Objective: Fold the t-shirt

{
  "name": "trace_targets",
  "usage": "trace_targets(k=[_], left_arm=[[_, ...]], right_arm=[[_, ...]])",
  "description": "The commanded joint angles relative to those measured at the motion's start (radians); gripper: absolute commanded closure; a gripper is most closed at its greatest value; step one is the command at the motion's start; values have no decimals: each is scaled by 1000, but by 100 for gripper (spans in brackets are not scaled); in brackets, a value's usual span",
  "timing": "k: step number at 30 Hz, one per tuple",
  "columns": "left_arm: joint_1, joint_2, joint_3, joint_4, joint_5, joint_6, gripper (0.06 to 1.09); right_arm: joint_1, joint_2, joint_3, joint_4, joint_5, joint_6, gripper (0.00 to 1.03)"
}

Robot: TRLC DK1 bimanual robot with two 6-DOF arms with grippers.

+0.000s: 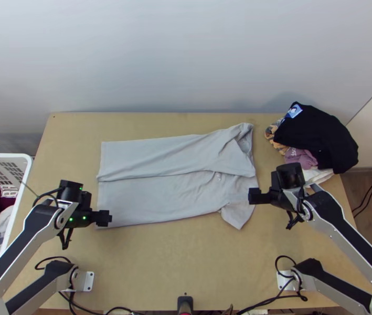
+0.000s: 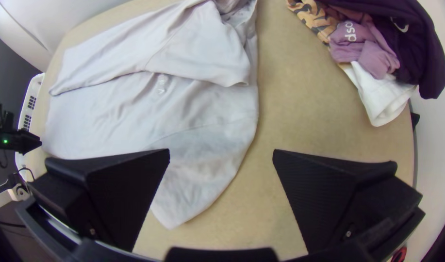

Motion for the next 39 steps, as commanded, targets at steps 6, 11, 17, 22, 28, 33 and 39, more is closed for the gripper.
trace_targets(k=[6, 11, 17, 22, 28, 33, 39], left_arm=[[-36, 92, 10, -38, 2, -13, 26], [-18, 119, -1, -29, 1, -17, 41], [-19, 95, -31, 35, -1, -37, 85], [-19, 76, -38, 94, -15, -30, 105], [-9, 87, -24, 104, -16, -30, 105], [7, 72, -22, 100, -16, -30, 105], [28, 53, -25, 94, -16, -27, 105]], right_arm=[[9, -5, -16, -15, -39, -9, 4], [15, 24, -2, -93, -143, -44, 4], [52, 24, -30, -108, -182, -69, 5], [192, 41, -39, -105, -182, -55, 5], [362, 124, -59, -94, -169, -43, 5], [383, 191, -83, -61, -137, -50, 5], [337, 218, -122, 11, -77, -66, 10]])
